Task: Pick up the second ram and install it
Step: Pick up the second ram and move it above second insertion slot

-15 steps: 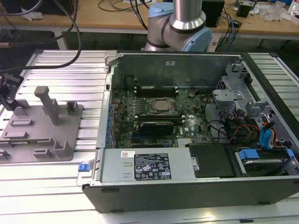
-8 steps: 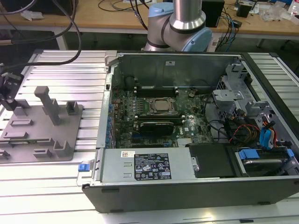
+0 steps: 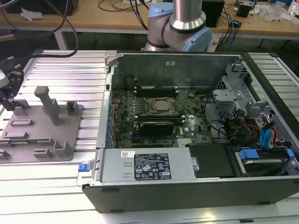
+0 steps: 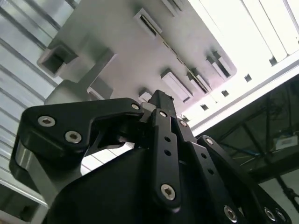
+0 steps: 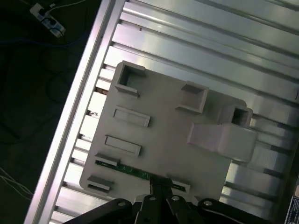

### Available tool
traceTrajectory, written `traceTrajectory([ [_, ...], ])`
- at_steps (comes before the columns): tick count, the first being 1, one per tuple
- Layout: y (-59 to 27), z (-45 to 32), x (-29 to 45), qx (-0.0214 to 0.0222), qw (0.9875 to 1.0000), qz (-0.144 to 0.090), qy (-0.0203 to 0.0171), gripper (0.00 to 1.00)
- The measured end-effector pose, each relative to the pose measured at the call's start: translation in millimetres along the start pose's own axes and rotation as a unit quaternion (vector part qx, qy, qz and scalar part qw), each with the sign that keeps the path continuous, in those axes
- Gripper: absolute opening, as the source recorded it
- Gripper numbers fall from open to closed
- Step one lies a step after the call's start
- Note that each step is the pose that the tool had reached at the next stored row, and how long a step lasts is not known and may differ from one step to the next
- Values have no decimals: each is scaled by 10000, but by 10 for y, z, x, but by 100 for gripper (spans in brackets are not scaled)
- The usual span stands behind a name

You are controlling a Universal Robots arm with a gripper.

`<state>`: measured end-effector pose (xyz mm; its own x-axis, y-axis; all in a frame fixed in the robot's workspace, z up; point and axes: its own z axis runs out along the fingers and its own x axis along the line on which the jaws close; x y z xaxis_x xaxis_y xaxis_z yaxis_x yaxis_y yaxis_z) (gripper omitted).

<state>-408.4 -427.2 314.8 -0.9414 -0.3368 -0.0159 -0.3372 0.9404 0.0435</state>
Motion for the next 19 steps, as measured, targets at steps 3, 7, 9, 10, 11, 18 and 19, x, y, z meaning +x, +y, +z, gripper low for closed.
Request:
traceTrajectory([
  [3, 0, 3, 0, -3, 9990, -452, 21, 8],
  [7, -1, 5, 0, 4, 9962, -870, 44, 8],
  [9, 0, 4, 0, 18, 9933, -1157, 65, 8],
  [10, -1, 4, 0, 26, 9912, -1322, 77, 8],
  [11, 0, 4, 0, 45, 9881, -1535, 97, 8],
  [18, -1, 10, 0, 73, 9651, -2615, 157, 8],
  [19, -1, 11, 0, 74, 9627, -2701, 161, 8],
])
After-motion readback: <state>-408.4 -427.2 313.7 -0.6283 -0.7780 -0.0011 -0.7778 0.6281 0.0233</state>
